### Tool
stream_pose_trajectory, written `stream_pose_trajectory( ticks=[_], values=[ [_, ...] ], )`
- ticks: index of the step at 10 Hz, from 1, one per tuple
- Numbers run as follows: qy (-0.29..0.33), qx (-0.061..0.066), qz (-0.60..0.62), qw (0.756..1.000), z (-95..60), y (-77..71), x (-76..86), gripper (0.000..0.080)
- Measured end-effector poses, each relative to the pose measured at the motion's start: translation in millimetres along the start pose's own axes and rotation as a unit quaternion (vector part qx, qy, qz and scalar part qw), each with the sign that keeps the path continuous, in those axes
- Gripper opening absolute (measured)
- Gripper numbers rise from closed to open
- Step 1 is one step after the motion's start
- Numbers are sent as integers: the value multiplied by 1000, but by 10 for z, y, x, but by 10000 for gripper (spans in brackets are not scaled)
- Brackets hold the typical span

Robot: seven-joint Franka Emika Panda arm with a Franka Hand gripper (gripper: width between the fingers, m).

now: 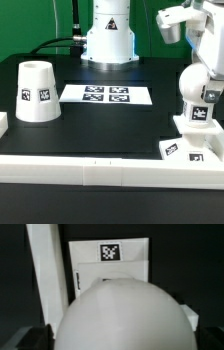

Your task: Assemble lamp

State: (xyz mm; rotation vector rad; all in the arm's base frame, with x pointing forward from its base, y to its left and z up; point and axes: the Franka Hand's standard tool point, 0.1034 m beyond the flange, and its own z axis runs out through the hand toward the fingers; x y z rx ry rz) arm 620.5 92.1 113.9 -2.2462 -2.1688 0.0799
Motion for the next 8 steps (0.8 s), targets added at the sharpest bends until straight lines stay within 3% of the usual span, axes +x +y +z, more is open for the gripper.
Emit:
stream_pose_trajectory(
  ticks=[2, 3, 4, 6, 8],
  values=[
    [0, 0, 2, 1000, 2, 1, -15, 667],
    [0, 0, 6, 1000, 3, 1, -16, 576],
    [0, 0, 14, 1000, 3, 1, -18, 576],
    [1, 14, 45, 999, 7, -27, -70, 576],
    [11, 30, 165, 986, 7, -53, -83, 576]
  ],
)
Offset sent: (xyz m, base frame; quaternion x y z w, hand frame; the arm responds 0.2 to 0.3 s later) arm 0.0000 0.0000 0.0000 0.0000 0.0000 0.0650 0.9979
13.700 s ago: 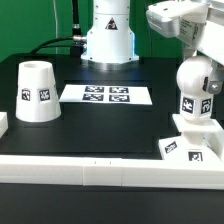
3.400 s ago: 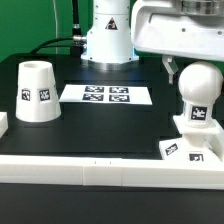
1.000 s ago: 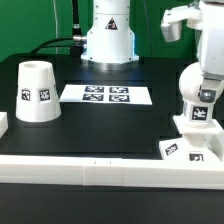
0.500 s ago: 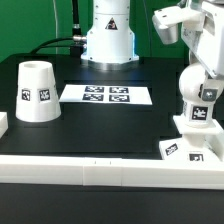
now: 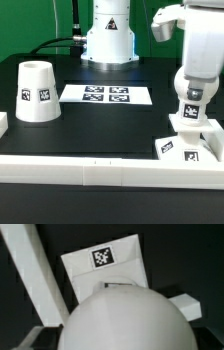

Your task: Assemble lamp

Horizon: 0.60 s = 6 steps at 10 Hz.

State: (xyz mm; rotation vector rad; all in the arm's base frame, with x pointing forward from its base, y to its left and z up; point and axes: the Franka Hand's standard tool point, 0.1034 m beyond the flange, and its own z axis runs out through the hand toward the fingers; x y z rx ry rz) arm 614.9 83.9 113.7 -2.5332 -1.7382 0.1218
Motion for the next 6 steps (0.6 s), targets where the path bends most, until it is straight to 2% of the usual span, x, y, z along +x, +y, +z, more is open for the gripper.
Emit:
stream_pose_trajectory(
  ticks=[1, 3, 6],
  values=[
    [4, 7, 44, 999, -1, 0, -5, 576],
    [13, 13, 129, 991, -3, 3, -1, 576],
    [22, -1, 252, 968, -2, 9, 75, 576]
  ],
)
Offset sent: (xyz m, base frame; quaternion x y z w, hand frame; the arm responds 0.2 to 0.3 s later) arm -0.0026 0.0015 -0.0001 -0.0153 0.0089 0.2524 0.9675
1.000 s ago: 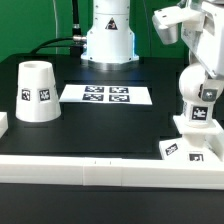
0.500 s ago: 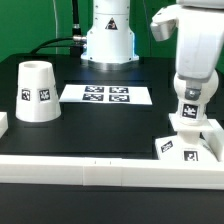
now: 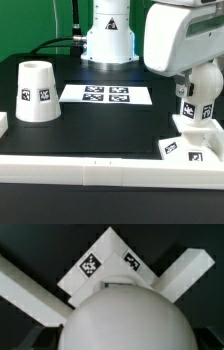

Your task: Assemble lamp

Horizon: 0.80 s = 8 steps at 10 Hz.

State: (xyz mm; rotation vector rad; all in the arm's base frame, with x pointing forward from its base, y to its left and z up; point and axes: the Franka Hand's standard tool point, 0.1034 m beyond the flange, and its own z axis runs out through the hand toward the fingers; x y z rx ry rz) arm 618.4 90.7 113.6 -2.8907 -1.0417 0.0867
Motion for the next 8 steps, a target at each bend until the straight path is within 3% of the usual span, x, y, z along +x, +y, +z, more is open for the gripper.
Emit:
stream_pose_trajectory(
  ticks=[1, 5, 8],
  values=[
    [-4, -7, 38, 999, 0, -13, 7, 577],
    [-1, -5, 175, 985, -3, -17, 13, 577],
    [28, 10, 338, 941, 3, -1, -12, 577]
  ],
)
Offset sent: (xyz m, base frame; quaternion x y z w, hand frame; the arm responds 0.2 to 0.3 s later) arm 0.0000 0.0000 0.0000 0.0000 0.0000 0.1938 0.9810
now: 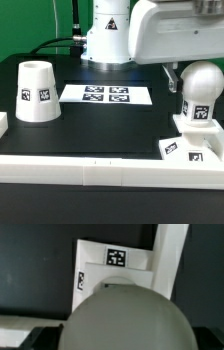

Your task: Assemble lamp

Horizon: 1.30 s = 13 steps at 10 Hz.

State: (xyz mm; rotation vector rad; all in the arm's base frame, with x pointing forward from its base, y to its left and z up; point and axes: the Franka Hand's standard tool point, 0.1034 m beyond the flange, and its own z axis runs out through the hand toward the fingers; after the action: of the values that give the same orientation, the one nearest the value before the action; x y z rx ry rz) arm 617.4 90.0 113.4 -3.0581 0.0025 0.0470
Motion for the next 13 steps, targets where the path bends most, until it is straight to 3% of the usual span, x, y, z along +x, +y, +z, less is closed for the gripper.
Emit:
stream_pose_trajectory(
  ticks=[4, 8, 9, 10, 13],
  values=[
    [29, 25, 182, 983, -16, 109, 33, 577],
    [15, 25, 313, 949, -5, 117, -9, 577],
    [16, 25, 311, 950, -2, 116, -9, 577],
    [16, 25, 309, 951, 2, 112, -8, 667],
    [11, 22, 210, 977, -97, 114, -56, 698]
  ],
)
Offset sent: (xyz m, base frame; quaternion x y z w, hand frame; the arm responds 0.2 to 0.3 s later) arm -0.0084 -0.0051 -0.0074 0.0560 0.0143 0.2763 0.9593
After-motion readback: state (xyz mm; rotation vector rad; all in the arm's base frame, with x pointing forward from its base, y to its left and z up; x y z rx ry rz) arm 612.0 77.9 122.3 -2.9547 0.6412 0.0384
